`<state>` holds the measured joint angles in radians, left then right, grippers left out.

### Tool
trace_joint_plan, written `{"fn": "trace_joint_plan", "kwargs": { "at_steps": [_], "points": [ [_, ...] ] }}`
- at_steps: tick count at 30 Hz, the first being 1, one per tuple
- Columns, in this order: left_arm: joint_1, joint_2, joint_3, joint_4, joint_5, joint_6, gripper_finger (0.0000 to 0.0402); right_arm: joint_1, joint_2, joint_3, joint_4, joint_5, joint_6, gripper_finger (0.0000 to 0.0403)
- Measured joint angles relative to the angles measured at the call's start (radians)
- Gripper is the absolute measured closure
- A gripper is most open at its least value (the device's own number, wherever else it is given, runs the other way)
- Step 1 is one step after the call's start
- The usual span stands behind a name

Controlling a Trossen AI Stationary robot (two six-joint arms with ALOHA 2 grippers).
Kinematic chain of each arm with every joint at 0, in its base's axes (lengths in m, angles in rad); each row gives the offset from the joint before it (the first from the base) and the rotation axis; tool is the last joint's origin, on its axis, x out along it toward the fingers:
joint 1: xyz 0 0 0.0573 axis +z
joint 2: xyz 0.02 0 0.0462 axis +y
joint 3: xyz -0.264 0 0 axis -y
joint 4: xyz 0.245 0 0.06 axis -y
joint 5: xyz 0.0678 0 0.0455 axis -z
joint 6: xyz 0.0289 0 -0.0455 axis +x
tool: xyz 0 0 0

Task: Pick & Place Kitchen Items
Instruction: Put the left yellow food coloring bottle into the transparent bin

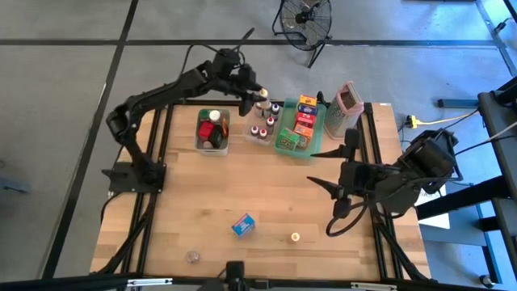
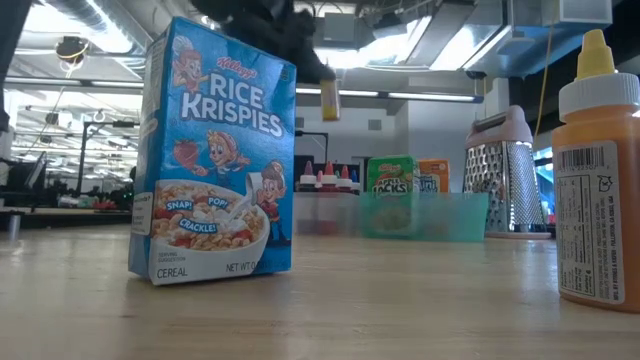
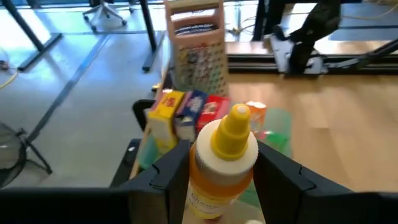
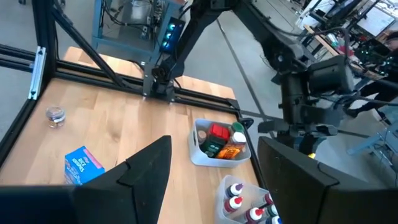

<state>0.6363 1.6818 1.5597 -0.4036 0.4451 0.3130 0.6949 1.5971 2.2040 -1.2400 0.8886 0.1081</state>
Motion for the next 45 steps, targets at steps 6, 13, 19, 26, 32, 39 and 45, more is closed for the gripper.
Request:
{"fn": "trace_joint_plan", "kwargs": {
  "at_steps": [6,13,19,26,32,39,45],
  "points": [
    [0.049,0.08,0.0,0.001,0.096,0.0,0.0256,-0.022,-0.025,0.0,-0.031,0.005,0.014,0.0162],
    [0.053,0.141,0.0,0.016,0.108,0.057,0.0256,-0.066,-0.054,0.0,-0.067,-0.001,0.041,0.0162],
    [0.081,0.16,0.0,0.009,0.102,0.06,0.0256,-0.095,-0.054,0.0,-0.089,-0.003,0.038,0.0162],
    [0.103,0.165,-0.012,0.004,0.098,0.07,0.0256,-0.132,-0.054,0.0,-0.104,-0.038,0.038,0.0162],
    [0.101,0.163,-0.152,0.116,0.098,0.063,0.0256,-0.155,-0.055,0.0,-0.107,-0.063,0.034,0.0162],
    [0.101,0.144,-0.195,0.233,0.09,0.041,0.0256,-0.201,-0.064,0.0,-0.107,-0.065,0.034,0.0162],
    [0.081,0.154,-0.196,0.235,0.032,0.047,0.0256,-0.247,-0.067,0.0,-0.107,-0.131,0.034,0.0162]
  ]
}}
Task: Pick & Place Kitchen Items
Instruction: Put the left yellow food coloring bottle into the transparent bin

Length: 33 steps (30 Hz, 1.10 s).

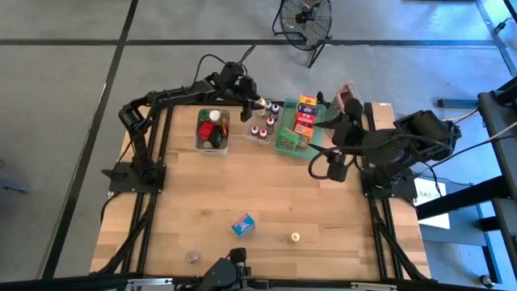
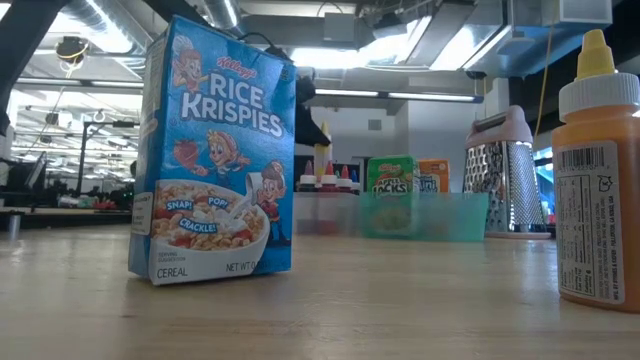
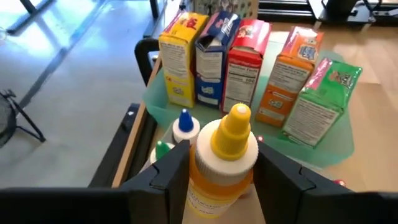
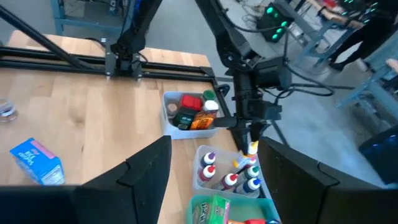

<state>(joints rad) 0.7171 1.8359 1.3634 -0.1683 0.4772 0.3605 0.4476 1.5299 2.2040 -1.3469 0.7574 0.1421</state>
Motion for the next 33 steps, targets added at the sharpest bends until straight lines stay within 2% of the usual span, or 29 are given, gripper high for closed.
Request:
{"fn": "trace_joint_plan", "kwargs": {
  "at_steps": [5,11,33],
  "points": [
    [-0.004,0.0,-0.049,0.057,-0.009,-0.023,0.0256,-0.021,0.0,0.0,0.0,-0.061,0.0,0.0162],
    [-0.003,-0.001,-0.118,0.178,-0.036,-0.057,0.0256,-0.022,0.0,0.0,0.001,-0.063,0.004,0.0162],
    [-0.054,-0.004,-0.177,0.231,-0.063,-0.032,0.0256,-0.112,0.0,0.0,0.012,-0.115,-0.019,0.0162]
  ]
}}
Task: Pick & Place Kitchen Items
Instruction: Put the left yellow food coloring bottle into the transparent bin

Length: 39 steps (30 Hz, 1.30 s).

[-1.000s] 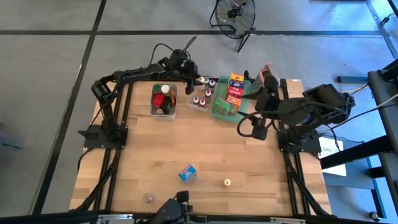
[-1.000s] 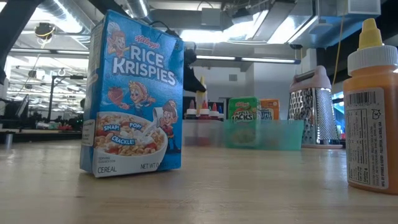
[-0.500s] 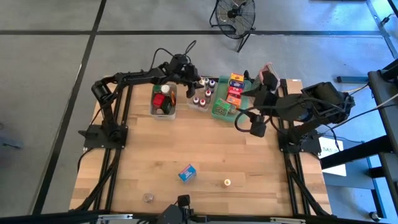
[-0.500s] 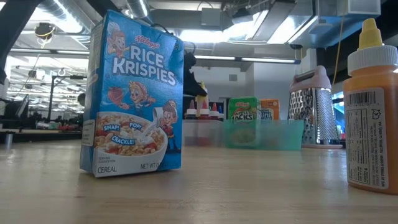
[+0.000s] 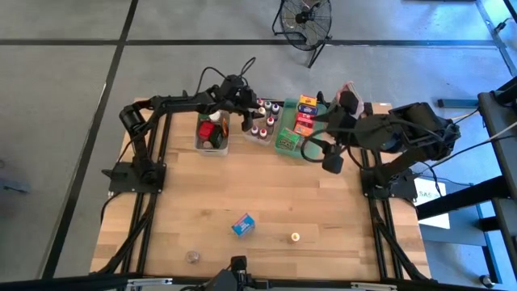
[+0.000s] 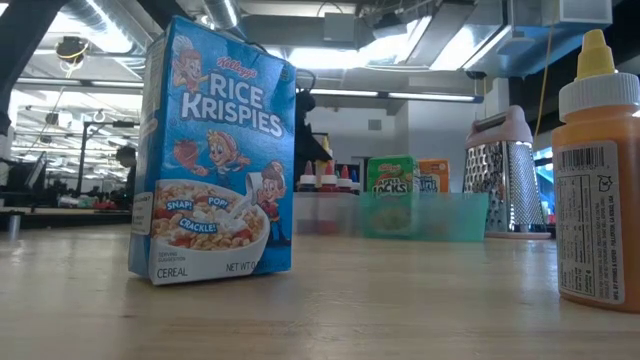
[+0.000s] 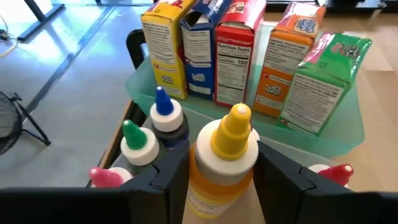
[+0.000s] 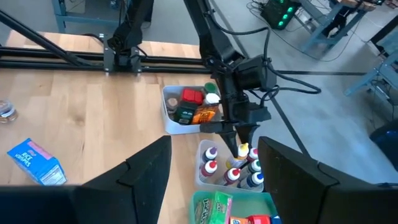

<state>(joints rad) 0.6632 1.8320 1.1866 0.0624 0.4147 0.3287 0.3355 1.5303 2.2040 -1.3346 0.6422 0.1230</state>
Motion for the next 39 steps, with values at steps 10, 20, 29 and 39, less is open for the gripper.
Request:
{"fn": "trace_joint_plan", "kwargs": {
  "at_steps": [10,20,29,39],
  "points": [
    [0.0,0.065,0.0,0.016,-0.005,0.0,0.0256,-0.028,0.0,0.0,0.026,-0.053,-0.008,0.0162],
    [0.0,0.071,0.0,0.018,0.021,0.016,0.0248,-0.029,0.0,0.0,0.046,-0.055,-0.008,0.0162],
    [0.0,0.101,-0.001,0.003,0.043,0.034,0.0233,-0.029,0.001,0.0,0.046,-0.055,-0.008,0.0162],
    [0.0,0.101,-0.001,0.013,0.083,0.034,0.023,-0.029,0.001,0.0,0.045,-0.055,-0.008,0.0162]
  ]
}}
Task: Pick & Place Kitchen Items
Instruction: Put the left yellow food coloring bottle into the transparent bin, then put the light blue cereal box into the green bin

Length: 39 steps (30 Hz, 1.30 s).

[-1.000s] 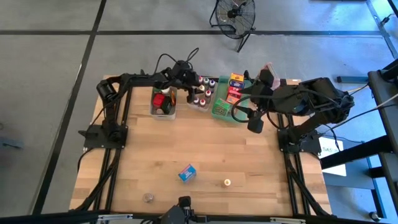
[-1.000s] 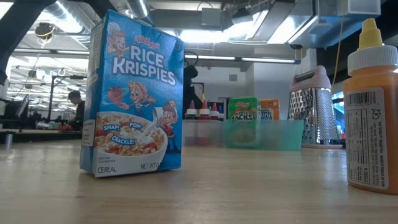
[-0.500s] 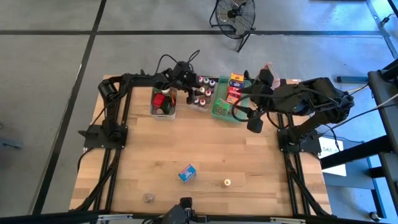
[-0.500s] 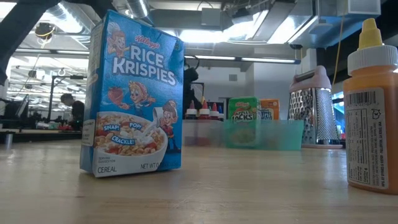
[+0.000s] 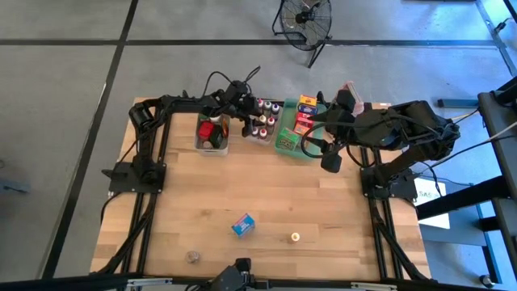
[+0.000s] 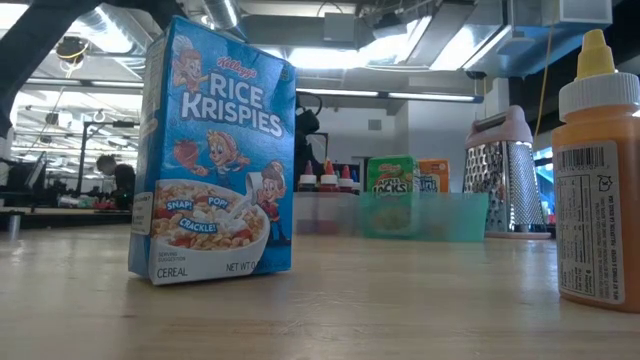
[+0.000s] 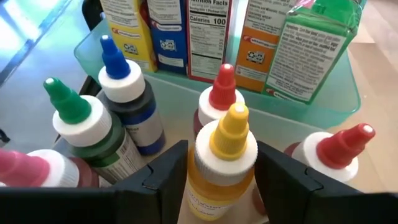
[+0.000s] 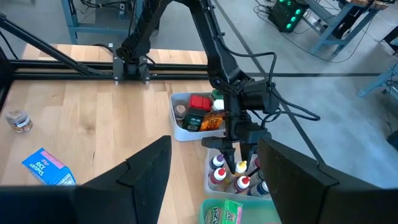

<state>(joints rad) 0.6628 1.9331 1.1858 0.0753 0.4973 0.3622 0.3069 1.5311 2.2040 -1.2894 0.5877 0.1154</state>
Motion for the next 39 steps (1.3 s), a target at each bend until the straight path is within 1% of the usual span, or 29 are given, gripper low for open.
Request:
{"fn": "trace_joint_plan", "kwargs": {
  "at_steps": [9,16,27,35,39],
  "points": [
    [0.0,0.0,0.0,0.003,-0.001,0.021,0.0229,0.0,0.0,0.0,0.0,-0.001,0.0,0.0162],
    [0.0,0.0,0.0,0.003,0.0,0.035,0.0227,0.0,0.0,0.0,-0.001,-0.039,0.0,0.0162],
    [0.0,-0.001,0.0,0.006,0.001,0.034,0.0188,0.0,0.0,0.0,0.0,-0.039,0.0,0.0162],
    [0.0,-0.002,0.04,0.02,0.0,0.018,0.0186,0.0,0.0,0.0,0.0,-0.04,0.0,0.0162],
    [0.001,-0.028,0.057,0.019,-0.005,0.018,0.0186,0.0,0.0,0.0,0.0,-0.042,0.0,0.0162]
  ]
}}
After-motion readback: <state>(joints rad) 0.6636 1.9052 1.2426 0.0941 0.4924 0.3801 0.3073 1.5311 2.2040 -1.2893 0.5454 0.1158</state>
